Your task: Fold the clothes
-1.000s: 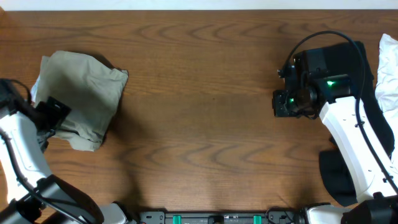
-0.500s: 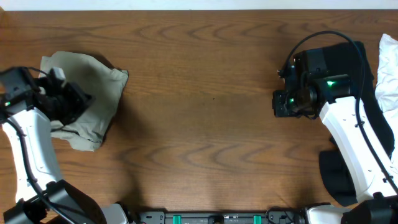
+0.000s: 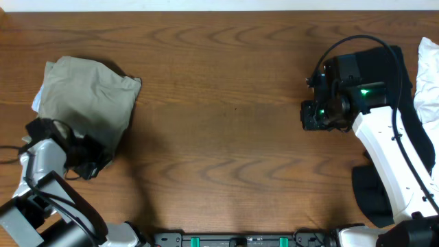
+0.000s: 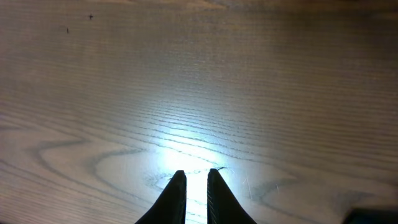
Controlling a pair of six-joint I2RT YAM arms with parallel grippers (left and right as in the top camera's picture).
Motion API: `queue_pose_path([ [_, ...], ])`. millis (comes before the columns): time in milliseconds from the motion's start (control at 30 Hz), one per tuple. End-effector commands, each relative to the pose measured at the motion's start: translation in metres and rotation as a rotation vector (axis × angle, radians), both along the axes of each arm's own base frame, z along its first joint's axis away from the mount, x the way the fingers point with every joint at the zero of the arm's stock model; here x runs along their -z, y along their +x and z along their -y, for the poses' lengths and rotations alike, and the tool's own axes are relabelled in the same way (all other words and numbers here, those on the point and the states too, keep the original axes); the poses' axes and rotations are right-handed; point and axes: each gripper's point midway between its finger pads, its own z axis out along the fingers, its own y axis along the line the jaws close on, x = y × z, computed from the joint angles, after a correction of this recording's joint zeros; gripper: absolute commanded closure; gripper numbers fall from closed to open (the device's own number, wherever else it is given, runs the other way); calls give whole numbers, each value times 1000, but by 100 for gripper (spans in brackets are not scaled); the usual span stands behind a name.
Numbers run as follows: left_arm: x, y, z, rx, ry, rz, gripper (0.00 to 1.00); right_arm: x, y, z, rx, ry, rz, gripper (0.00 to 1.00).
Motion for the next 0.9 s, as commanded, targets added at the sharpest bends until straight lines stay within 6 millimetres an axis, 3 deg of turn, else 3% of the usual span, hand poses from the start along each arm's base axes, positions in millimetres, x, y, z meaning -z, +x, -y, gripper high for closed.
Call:
queue_pose_path([
  [0, -1, -1, -10, -70, -10, 1, 94, -3, 0, 4, -4, -11, 16, 89],
  [133, -7, 7, -10, -66, -47, 72, 91, -3, 0, 4, -4, -11, 14, 89],
  [367, -6, 0, -20, -105, -42, 63, 83, -2, -2, 4, -5, -13, 5, 88],
  [400, -6, -3, -20, -112, -51, 57, 76, -2, -2, 4, -5, -13, 6, 88],
  [500, -6, -9, -21, -132, -67, 38, 73, -2, -2, 4, -5, -13, 6, 88],
  [633, -5, -10, -30, -162, -54, 53, 53, -2, -2, 4, -5, -13, 5, 88],
  [867, 1, -10, -60, -296, -42, 74, 40, -1, -5, 5, -5, -16, -9, 88],
])
